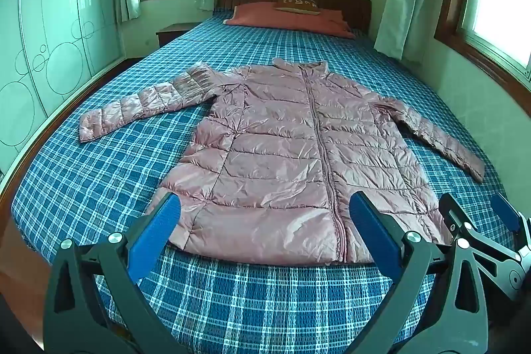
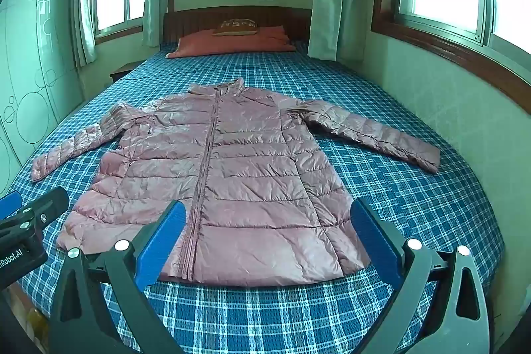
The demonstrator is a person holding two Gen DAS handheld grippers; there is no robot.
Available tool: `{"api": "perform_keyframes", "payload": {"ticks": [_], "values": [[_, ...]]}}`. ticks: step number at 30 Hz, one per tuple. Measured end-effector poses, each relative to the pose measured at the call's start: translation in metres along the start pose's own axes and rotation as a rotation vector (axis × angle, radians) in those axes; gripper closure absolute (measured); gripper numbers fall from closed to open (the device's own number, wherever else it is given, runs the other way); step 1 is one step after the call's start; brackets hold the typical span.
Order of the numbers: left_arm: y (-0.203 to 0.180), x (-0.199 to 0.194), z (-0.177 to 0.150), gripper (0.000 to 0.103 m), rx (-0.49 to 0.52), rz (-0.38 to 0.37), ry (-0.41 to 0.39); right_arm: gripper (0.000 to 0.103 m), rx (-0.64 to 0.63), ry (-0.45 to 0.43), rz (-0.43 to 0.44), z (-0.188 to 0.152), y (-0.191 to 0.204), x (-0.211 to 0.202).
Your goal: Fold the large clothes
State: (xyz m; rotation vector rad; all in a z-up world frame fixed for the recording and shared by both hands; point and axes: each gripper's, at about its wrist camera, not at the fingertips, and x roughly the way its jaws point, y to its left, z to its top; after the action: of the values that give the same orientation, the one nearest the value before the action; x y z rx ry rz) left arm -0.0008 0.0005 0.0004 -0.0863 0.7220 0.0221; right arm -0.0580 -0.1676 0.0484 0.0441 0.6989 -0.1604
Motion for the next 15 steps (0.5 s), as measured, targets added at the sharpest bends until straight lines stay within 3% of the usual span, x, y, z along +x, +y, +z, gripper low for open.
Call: {"api": "perform_keyframes", "payload": {"ticks": [15], "values": [[0.0024,-0.0011,0.0035,0.002,-0.002,0.000,0.013,0.004,-0.005,0.004,0.001,0.0022,0.0011,0.0004]]}}
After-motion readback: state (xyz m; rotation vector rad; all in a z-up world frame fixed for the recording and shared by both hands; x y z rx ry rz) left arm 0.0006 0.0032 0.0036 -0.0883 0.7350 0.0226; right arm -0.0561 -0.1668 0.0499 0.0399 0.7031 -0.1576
